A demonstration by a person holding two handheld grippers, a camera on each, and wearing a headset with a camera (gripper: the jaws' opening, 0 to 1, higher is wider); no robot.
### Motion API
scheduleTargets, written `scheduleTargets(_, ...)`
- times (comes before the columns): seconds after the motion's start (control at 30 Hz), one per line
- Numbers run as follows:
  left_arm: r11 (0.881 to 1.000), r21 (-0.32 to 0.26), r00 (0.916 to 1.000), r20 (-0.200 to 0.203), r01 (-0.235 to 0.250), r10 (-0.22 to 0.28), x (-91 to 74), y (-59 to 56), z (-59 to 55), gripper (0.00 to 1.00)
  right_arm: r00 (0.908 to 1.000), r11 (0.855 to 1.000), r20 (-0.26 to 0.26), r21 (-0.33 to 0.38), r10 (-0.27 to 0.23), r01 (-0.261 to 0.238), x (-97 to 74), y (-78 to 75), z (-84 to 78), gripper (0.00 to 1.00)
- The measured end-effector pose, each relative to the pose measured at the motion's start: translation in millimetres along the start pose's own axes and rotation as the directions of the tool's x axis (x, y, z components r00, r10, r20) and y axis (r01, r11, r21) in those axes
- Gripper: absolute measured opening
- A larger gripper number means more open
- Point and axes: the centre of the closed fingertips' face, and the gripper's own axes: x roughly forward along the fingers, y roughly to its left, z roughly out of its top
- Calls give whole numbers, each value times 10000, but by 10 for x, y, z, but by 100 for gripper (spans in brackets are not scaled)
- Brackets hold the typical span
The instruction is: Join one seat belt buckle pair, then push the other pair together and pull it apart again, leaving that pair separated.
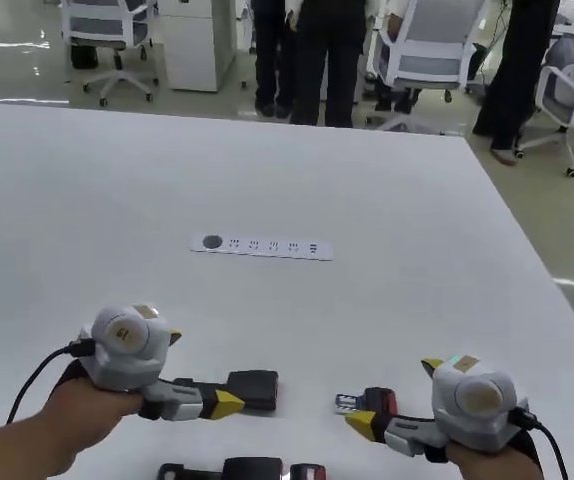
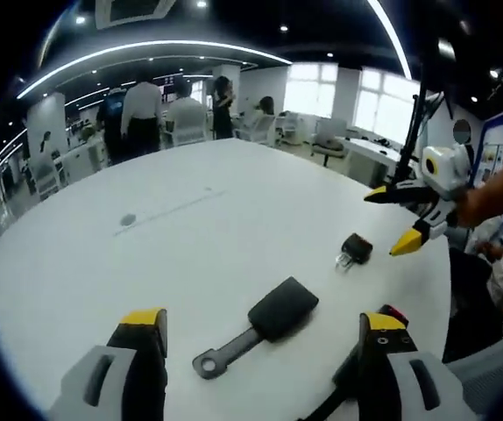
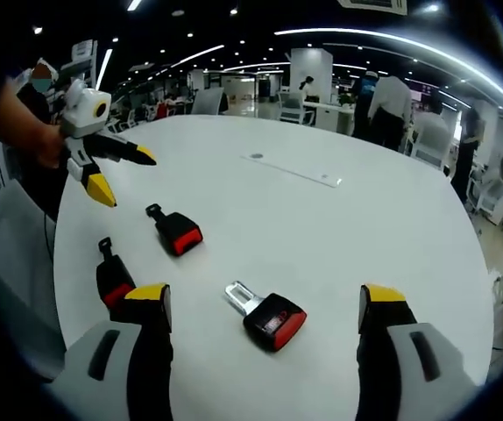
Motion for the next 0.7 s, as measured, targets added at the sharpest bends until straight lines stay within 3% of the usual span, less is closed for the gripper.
scheduleTargets(0.17,9989,-423,9988,450,-182,201,-183,-66,-33,94,9993,9997,313,111,-227,224,-105,67,28,90)
scheduleTargets(0.23,9985,-488,9982,529,-256,282,-257,-100,-65,94,9988,9995,405,147,-282,276,-201,182,27,92)
scheduleTargets(0.3,9965,-758,9970,667,-339,390,-298,-11,-153,94,9984,9992,471,241,-328,317,-224,180,28,92)
scheduleTargets(0.57,9921,-1107,9929,960,-592,699,-646,-134,-287,96,9935,9965,932,586,-649,596,-426,314,-33,94)
scheduleTargets(0.7,9906,-1206,9915,1044,-642,770,-800,-160,-416,96,9922,9960,1004,568,-742,687,-532,375,-76,94)
